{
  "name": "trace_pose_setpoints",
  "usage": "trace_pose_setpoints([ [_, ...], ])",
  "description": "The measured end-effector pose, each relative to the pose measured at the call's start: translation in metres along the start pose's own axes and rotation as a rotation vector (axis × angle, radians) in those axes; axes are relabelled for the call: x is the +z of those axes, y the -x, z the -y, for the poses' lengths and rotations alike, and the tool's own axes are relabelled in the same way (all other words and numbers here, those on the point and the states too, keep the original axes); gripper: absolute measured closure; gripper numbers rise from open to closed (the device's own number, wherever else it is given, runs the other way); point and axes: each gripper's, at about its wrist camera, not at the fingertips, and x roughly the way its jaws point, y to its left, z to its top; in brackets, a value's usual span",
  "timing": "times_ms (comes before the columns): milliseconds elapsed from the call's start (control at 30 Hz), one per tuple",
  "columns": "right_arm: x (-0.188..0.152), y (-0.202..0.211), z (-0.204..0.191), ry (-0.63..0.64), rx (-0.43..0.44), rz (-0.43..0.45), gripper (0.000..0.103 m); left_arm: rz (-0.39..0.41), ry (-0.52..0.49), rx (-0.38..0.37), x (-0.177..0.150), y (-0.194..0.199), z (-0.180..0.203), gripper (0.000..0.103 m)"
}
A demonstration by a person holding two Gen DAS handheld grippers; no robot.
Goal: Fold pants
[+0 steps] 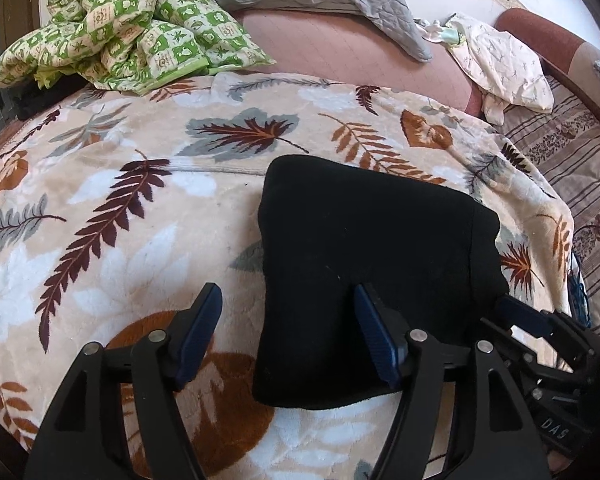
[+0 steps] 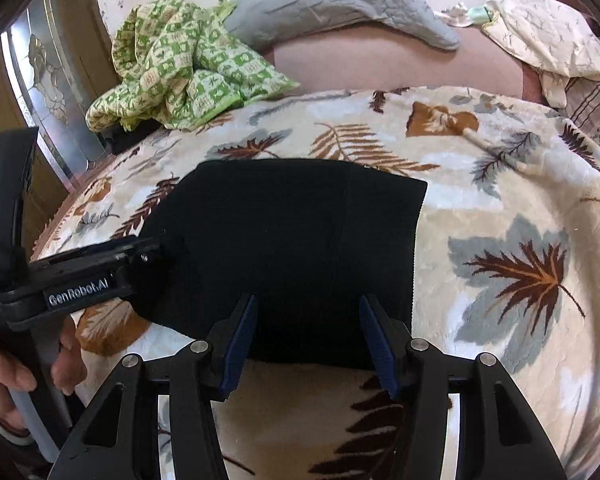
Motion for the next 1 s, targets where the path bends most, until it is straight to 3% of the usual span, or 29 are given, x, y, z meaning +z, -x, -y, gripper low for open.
trace_pose_setpoints([
  [267, 0.021, 0.020, 0.005, -0.032, -0.009, 0.048, 0.047, 0.054, -0.020, 0.042, 0.005, 0.020, -0.004, 0.034],
  [400, 0.033, 0.017, 0.007, -0.045, -0.035, 0.060, 0.037, 0.067, -0.065, 0.066, 0.009, 0.023, 0.000, 0.029],
  [533, 0.045, 0.008, 0.004, -0.007, -0.053, 0.054, 0.037, 0.094, -0.120, 0.082, 0.015, 0.025, 0.007, 0.020],
  [667, 0.050, 0.004, 0.003, -0.004, -0.052, 0.083, 0.037, 0.121, -0.137, 0.093, 0.020, 0.020, 0.007, 0.019],
  [733, 0.048, 0.000, 0.006, -0.015, -0.054, 0.098, 0.033, 0.143, -0.122, 0.102, 0.020, 0.017, 0.004, 0.019],
  [833, 0.044, -0.008, 0.014, -0.045, -0.061, 0.090, 0.031, 0.104, -0.071, 0.075, 0.022, 0.005, -0.004, 0.019],
  [1000, 0.042, -0.016, 0.018, -0.057, -0.055, 0.057, 0.031, 0.111, -0.076, 0.093, 0.025, -0.003, -0.004, 0.019],
])
